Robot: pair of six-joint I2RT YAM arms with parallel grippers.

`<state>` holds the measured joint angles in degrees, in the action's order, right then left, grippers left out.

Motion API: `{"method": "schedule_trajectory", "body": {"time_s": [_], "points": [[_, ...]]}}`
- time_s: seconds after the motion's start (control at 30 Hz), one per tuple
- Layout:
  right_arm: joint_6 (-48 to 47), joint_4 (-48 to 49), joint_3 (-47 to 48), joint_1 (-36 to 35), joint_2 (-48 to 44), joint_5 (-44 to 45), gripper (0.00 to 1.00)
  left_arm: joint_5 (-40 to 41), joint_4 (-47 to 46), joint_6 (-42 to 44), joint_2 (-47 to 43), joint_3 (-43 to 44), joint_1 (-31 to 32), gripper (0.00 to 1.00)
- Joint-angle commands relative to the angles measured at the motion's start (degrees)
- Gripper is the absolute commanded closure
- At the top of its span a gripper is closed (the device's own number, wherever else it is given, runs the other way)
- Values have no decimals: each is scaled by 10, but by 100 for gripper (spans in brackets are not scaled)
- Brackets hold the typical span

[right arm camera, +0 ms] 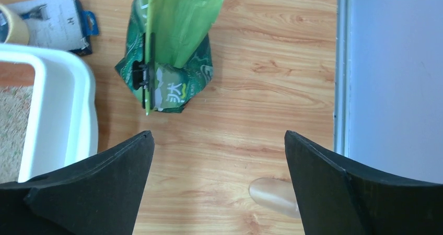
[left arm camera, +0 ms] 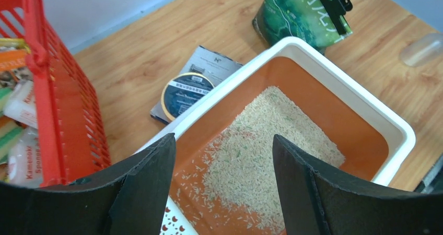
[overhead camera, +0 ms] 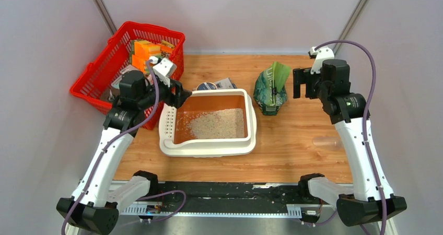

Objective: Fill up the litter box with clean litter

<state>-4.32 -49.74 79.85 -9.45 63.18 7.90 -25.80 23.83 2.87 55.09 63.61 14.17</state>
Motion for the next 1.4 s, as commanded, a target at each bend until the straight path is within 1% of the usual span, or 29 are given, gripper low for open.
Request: {"method": "schedule_trajectory", "body": {"time_s": [0.0, 0.07, 0.13, 0.2, 0.27, 0.37, 0.47, 0.63, 0.7, 0.77, 0.83, 0.93, 1.17, 1.27, 1.3, 1.37], "points": [[-69, -7, 13, 0, -14, -107, 0, -33, 45, 16, 33, 43, 2, 24], [-101, -8, 16, 0, -3, -161, 0, -40, 73, 48, 47, 61, 2, 23], [-87, -11, 30, -1, 18, -167, 0, -49, 96, 77, 71, 82, 2, 23], [-68, -28, 53, -2, 62, -161, 0, -50, 120, 79, 98, 92, 2, 21], [-74, -20, 54, -3, 77, -158, 0, -55, 129, 77, 116, 100, 2, 21], [-79, -19, 69, -12, 120, -149, 0, -64, 118, 69, 114, 95, 2, 20], [-76, -27, 119, -23, 184, -134, 4, -62, 99, 71, 111, 82, 2, 20], [-40, -8, 175, -39, 272, -114, 7, -37, 65, 49, 107, 64, 2, 19], [-23, 2, 180, -43, 293, -104, 7, -33, 65, 46, 114, 63, 2, 19], [-11, 17, 180, -51, 319, -82, 8, -31, 62, 42, 118, 64, 2, 14], [7, 31, 181, -52, 337, -80, 10, -32, 59, 29, 117, 68, 2, 11], [24, 38, 196, -54, 374, -48, 14, -36, 55, 23, 109, 65, 2, 11], [28, 50, 266, -55, 458, -30, 24, -58, 53, 22, 87, 44, 2, 11], [16, 43, 298, -55, 476, -32, 40, -64, 52, 20, 78, 34, 2, 11], [10, 38, 307, -55, 483, -37, 53, -65, 52, 20, 78, 29, 2, 11], [-26, 34, 306, -55, 483, -64, 71, -71, 50, 18, 74, 26, 2, 11]]}}
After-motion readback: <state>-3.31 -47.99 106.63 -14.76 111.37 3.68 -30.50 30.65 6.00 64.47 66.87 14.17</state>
